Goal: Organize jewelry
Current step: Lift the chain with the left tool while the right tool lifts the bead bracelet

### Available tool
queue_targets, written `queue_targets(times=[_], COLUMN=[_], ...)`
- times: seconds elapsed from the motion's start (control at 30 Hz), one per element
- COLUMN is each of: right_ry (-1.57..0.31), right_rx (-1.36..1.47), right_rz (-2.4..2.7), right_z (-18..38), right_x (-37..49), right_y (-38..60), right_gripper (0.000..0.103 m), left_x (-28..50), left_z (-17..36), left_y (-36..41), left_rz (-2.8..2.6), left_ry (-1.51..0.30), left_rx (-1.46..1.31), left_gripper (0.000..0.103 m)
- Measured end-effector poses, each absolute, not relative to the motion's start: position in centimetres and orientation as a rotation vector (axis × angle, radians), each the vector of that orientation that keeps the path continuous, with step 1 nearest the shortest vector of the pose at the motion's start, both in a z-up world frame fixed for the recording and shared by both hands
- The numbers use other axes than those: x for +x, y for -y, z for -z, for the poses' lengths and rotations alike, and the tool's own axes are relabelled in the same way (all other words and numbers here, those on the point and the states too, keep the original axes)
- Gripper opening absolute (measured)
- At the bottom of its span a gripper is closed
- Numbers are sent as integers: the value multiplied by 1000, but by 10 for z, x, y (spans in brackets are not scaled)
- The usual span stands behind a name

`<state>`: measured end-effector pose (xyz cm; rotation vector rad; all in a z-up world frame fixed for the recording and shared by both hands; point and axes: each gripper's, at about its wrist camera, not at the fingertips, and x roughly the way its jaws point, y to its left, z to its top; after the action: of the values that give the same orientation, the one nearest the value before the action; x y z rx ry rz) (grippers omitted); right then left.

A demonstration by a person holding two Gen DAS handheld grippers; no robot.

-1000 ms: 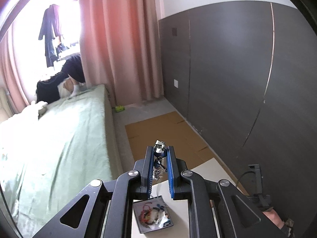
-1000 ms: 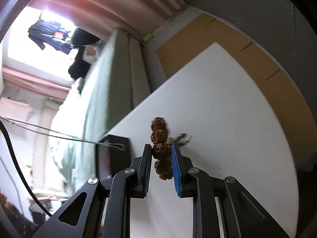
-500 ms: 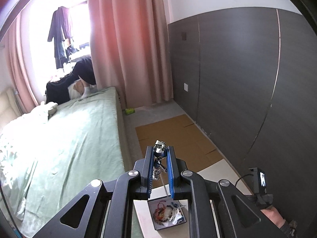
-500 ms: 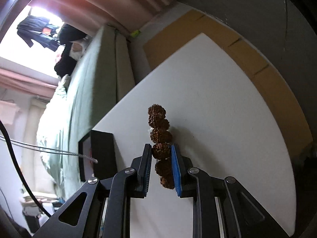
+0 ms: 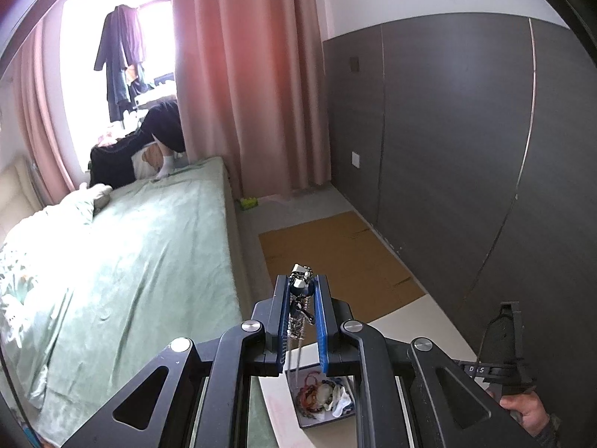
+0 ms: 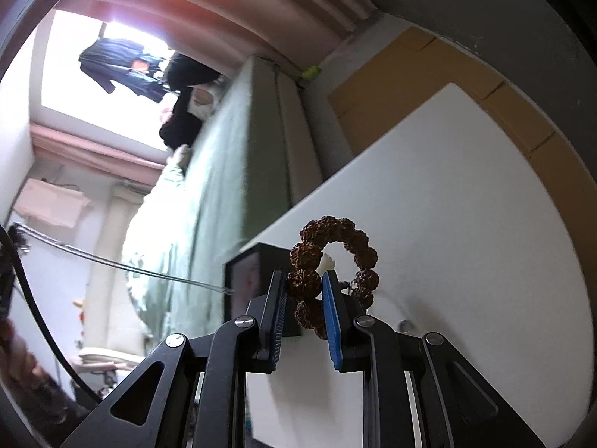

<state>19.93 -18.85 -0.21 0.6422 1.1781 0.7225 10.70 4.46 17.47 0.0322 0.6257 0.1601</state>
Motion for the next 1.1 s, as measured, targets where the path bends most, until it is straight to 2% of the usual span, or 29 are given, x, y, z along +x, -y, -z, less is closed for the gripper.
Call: queue_targets(times=[0.5, 1.1], right_ry=[-1139, -1112], right_rx=[682, 653], right_rz=[-795, -760], right_z=[-5, -6], right_x=[193, 195], right_y=[160, 171], right_gripper=[21, 21], left_x=[124, 163], left_z=[-146, 14], left_y=[-62, -83], left_rz=[-139, -122], left_ry=[-677, -838], left_rx=[9, -229], left_gripper=[13, 13])
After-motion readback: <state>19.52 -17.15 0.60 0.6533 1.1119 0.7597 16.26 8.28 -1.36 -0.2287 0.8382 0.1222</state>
